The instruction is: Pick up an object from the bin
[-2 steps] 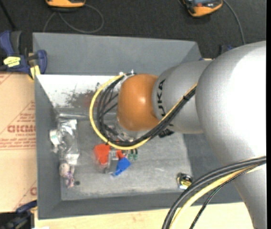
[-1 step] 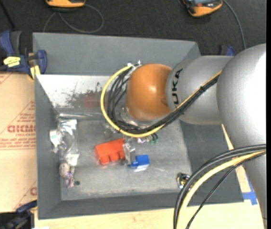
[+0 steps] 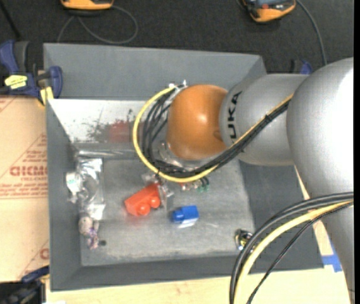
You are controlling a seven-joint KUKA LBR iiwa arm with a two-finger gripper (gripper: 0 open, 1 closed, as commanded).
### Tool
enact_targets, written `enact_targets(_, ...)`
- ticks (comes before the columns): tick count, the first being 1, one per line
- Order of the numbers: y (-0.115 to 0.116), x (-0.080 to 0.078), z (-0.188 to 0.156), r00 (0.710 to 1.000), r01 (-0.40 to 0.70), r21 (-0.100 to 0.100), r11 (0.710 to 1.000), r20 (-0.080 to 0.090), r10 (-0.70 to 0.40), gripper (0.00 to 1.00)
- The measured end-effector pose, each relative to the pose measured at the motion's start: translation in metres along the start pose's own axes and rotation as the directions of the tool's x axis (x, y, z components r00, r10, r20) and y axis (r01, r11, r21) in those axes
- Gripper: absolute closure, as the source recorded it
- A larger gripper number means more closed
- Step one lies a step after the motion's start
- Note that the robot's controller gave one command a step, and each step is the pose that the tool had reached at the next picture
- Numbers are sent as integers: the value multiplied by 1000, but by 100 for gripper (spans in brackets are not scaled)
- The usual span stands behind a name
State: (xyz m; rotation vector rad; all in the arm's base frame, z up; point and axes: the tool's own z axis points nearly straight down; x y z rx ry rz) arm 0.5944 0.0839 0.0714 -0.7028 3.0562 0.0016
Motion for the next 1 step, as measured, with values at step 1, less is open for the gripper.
enact_targets(1, -2, -3, -106, 1000, -6, 4, 1000, 5, 6, 100)
